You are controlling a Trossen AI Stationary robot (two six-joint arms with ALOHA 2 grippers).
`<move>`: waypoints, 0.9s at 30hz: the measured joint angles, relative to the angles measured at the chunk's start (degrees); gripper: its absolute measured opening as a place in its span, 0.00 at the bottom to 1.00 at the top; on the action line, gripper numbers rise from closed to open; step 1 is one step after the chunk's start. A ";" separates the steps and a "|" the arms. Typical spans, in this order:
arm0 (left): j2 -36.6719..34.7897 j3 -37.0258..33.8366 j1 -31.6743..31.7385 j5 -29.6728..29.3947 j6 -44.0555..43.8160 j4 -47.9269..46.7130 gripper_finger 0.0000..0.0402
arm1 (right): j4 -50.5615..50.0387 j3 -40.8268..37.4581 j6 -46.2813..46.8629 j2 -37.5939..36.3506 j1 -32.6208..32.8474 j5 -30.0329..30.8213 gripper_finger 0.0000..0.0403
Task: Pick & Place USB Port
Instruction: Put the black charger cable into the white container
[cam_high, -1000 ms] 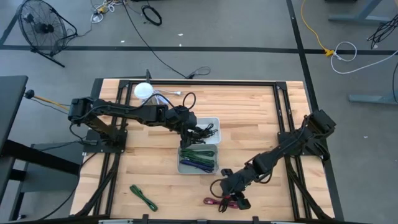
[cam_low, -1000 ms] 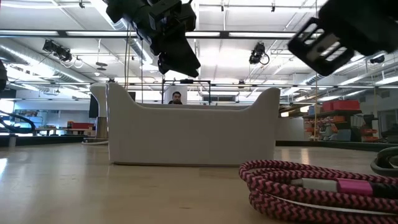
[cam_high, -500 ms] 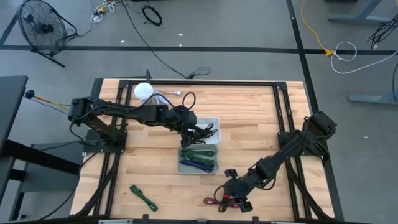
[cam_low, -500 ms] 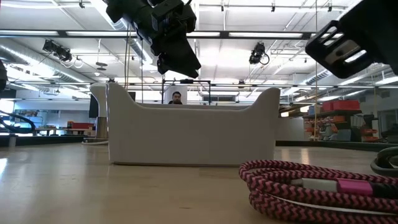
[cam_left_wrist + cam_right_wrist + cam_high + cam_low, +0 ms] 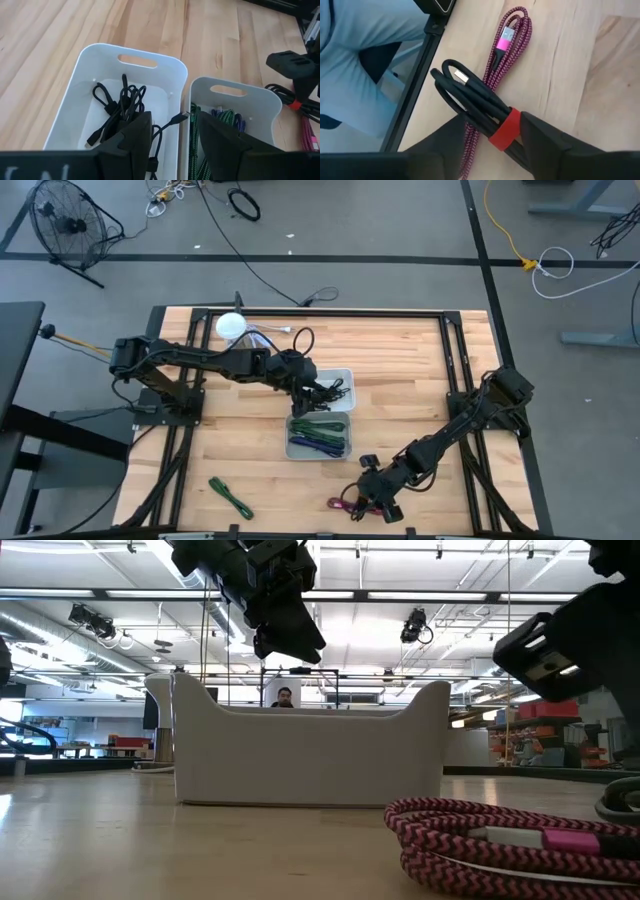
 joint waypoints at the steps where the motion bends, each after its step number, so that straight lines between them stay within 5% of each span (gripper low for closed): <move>1: 0.00 0.00 0.00 -0.01 0.00 0.10 0.42 | -0.02 0.00 -0.21 0.00 0.01 -0.01 0.48; 8: 0.00 0.00 0.00 -0.01 -0.01 0.54 0.42 | -1.80 0.00 -0.40 0.00 0.33 -0.08 0.57; 15: 0.00 0.00 0.00 -0.94 0.07 1.60 0.42 | -1.31 0.00 -2.03 0.00 0.66 4.92 0.58; 27: 0.00 0.00 0.01 -1.50 0.20 1.65 0.42 | -0.57 0.02 -1.60 3.36 0.99 3.77 0.57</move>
